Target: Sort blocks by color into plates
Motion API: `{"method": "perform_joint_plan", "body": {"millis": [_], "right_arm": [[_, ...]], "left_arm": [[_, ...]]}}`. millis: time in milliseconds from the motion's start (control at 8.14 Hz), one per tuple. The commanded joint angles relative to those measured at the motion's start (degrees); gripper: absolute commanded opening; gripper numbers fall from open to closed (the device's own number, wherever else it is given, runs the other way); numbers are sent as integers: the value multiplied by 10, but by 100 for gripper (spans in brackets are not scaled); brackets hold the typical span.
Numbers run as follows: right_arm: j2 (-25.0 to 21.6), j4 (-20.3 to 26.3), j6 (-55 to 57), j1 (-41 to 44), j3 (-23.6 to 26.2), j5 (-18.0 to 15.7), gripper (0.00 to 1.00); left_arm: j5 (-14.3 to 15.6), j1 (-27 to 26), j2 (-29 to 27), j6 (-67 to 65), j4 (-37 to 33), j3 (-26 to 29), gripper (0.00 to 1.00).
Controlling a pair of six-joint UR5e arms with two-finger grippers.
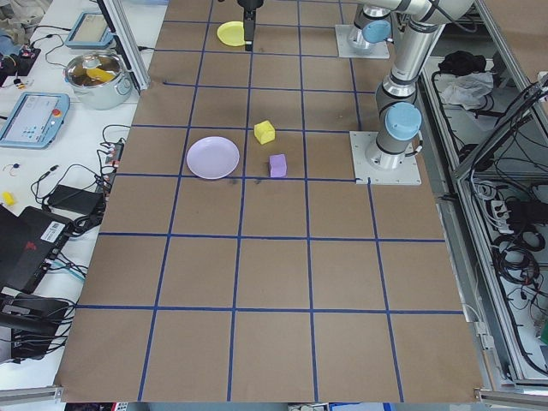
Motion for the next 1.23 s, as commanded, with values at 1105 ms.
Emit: {"method": "perform_joint_plan", "body": {"millis": [1105], "right_arm": [[1, 1, -1, 0, 0, 0, 100]], "left_arm": [[-1, 174, -23, 97, 144, -196, 100]]}}
